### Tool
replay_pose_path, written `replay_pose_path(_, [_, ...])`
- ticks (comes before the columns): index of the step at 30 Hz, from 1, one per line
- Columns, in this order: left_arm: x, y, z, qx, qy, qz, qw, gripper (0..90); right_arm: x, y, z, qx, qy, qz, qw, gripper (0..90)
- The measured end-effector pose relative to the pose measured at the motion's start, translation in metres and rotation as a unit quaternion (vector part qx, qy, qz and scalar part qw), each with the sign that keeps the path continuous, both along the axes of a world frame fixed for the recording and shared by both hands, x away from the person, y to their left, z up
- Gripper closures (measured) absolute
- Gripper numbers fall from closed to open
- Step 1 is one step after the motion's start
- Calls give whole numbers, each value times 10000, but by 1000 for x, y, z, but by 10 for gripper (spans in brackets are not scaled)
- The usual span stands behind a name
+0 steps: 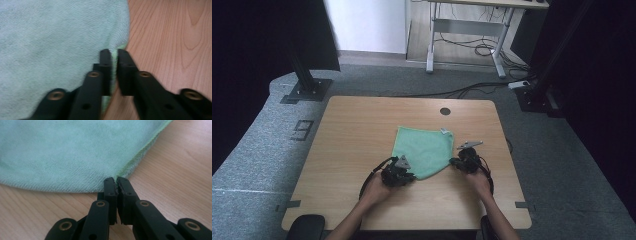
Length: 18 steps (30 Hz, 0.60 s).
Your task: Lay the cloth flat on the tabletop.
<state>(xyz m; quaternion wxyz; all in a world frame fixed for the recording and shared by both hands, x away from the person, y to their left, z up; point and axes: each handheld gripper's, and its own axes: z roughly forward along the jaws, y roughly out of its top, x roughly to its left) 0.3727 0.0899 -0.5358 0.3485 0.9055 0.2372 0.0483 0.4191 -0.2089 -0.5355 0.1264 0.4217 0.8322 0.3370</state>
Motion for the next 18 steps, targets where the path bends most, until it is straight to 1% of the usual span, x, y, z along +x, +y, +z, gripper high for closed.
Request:
replay_pose_path(2, [0, 4, 7, -102, -4, -52, 9999, 870, -2, -1, 9, 66, -77, 25, 9999, 858])
replay_pose_path(3, [1, 6, 13, -196, -36, -66, 9998, 871, -3, -1, 15, 119, -136, 35, 9998, 859])
replay_pose_path(4, [1, 9, 23, -327, -97, -36, 9994, 871, -5, -1, 24, 177, -224, 40, 9996, 859])
replay_pose_path(5, [3, 13, 33, -504, -173, 13, 9986, 871, -5, -2, 34, 212, -337, 38, 9992, 859])
replay_pose_path(6, [6, 18, 44, -740, -240, 98, 9969, 870, -5, -2, 44, 266, -457, 23, 9986, 859])
replay_pose_path(7, [10, 23, 54, -1021, -278, 198, 9942, 867, -4, -2, 55, 323, -595, -3, 9977, 859])
replay_pose_path(8, [17, 29, 61, -1250, -237, 286, 9915, 863, -1, -2, 65, 394, -699, -38, 9968, 859])
replay_pose_path(9, [25, 32, 65, -1286, -175, 440, 9906, 853, 3, -1, 74, 470, -772, -95, 9959, 857])
replay_pose_path(10, [33, 32, 66, -1083, -95, 578, 9924, 808, 10, 0, 80, 542, -802, -127, 9952, 850])
replay_pose_path(11, [40, 31, 62, -688, -177, 747, 9947, 736, 17, 3, 82, 581, -781, -179, 9951, 812])
replay_pose_path(12, [44, 30, 56, -260, -330, 905, 9950, 675, 24, 5, 81, 496, -739, -248, 9957, 710])
replay_pose_path(13, [48, 31, 49, -95, -323, 984, 9946, 641, 31, 8, 78, 348, -736, -405, 9959, 639])
replay_pose_path(14, [50, 33, 41, -121, -167, 1005, 9947, 603, 37, 8, 72, 330, -663, -513, 9959, 613])
replay_pose_path(15, [50, 35, 35, -131, -102, 1009, 9948, 555, 40, 7, 66, 430, -553, -544, 9961, 582])
replay_pose_path(16, [47, 37, 31, -96, -121, 1014, 9947, 524, 41, 5, 60, 535, -467, -562, 9959, 570])
replay_pose_path(17, [45, 39, 28, -95, -128, 1004, 9948, 503, 39, 3, 54, 578, -417, -546, 9960, 557])
replay_pose_path(18, [44, 41, 26, -123, -117, 1006, 9948, 486, 37, 1, 49, 565, -382, -514, 9963, 555])
